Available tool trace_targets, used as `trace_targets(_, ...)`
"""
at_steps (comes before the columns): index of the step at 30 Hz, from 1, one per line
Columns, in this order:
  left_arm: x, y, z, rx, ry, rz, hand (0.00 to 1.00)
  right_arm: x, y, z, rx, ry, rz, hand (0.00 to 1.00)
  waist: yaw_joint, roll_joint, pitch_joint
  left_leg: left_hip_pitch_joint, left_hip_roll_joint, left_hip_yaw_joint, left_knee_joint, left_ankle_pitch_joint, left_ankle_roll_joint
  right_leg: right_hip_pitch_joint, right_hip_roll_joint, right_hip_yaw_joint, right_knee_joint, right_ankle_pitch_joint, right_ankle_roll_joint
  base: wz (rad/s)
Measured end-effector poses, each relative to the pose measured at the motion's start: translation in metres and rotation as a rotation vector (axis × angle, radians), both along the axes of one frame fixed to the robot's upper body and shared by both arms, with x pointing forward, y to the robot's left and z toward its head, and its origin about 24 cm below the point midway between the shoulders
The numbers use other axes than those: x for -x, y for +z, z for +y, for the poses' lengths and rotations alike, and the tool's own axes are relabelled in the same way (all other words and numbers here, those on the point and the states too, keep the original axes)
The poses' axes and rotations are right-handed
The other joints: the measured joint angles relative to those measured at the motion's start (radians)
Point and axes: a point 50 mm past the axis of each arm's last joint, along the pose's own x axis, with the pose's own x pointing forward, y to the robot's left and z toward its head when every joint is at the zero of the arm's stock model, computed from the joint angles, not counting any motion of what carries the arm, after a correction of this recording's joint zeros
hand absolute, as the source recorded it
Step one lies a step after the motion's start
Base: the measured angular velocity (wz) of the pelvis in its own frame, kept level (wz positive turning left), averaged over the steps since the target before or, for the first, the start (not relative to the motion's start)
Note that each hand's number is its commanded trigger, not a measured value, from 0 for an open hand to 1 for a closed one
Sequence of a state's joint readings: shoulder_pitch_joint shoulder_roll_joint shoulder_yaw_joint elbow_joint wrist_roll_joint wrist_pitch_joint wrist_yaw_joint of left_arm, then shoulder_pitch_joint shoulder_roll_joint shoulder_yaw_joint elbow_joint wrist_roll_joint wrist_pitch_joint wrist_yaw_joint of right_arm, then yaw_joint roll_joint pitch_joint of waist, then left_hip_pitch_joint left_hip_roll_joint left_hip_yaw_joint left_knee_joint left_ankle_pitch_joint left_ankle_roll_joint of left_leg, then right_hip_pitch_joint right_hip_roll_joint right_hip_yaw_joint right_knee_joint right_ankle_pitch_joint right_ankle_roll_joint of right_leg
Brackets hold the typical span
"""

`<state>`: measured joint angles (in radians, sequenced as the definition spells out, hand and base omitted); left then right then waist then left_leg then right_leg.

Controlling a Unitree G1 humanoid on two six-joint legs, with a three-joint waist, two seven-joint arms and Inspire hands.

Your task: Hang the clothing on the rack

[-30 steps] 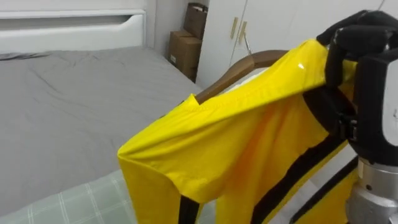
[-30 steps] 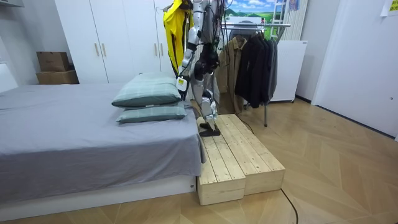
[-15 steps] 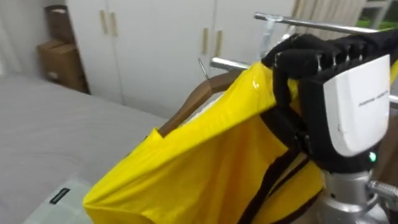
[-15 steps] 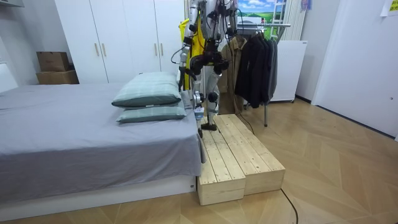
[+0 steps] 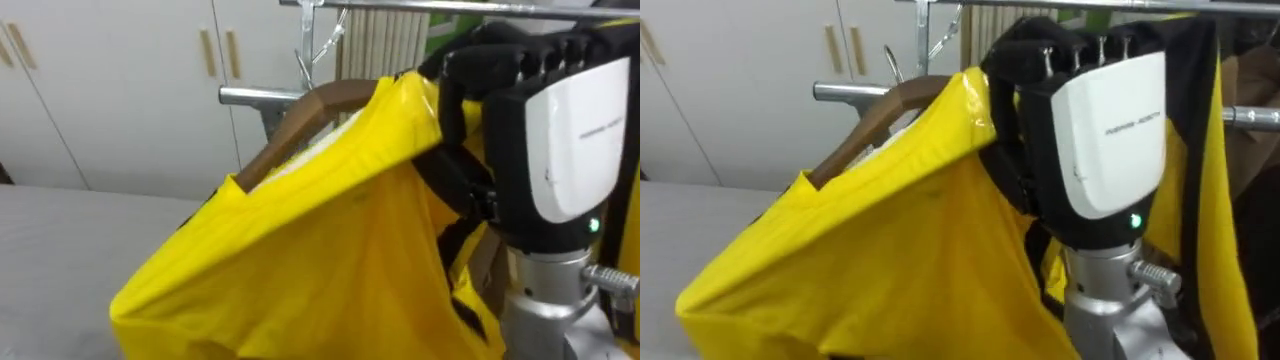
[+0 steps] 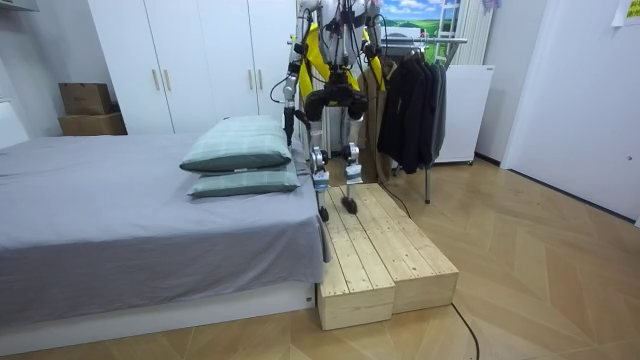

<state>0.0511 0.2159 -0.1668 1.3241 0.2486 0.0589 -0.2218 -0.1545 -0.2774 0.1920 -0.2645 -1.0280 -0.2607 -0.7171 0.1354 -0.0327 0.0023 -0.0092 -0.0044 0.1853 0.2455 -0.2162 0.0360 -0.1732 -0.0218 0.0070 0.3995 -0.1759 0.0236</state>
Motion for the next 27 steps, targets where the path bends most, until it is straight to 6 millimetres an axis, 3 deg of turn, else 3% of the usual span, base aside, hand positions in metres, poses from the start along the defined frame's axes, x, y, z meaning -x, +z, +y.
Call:
trace_targets(3,-0.004,0.001,0.003,-0.004,0.005,-0.006,0.00,0.000,0.001,-0.001,-0.023,0.001,0.009,1.00,0.007,-0.004,-0.0044,0.013,0.014,0.010,-0.030,0.003,-0.007,0.023,0.039,0.010,-0.066,0.021,-0.022,-0.17)
trace_targets(7,-0.003,0.001,0.003,-0.008,0.003,-0.009,0.00,-0.003,0.003,0.001,-0.049,0.000,0.018,1.00,0.012,-0.012,-0.0067,0.039,0.028,0.003,-0.046,-0.003,-0.019,0.054,0.059,0.018,-0.120,0.027,-0.028,-0.16)
trace_targets(23,-0.001,0.001,0.005,-0.043,0.009,-0.034,0.00,-0.008,0.014,0.007,-0.148,0.086,0.090,1.00,0.004,-0.030,-0.0081,0.111,0.056,0.002,-0.077,-0.004,-0.020,0.133,0.093,0.050,-0.182,0.035,-0.041,-0.12)
trace_targets(27,0.000,0.001,0.007,-0.044,0.020,-0.031,0.00,-0.010,0.016,0.008,-0.176,0.107,0.118,1.00,0.003,-0.033,-0.0052,0.124,0.065,0.000,-0.077,-0.004,-0.021,0.148,0.101,0.049,-0.186,0.037,-0.045,-0.01)
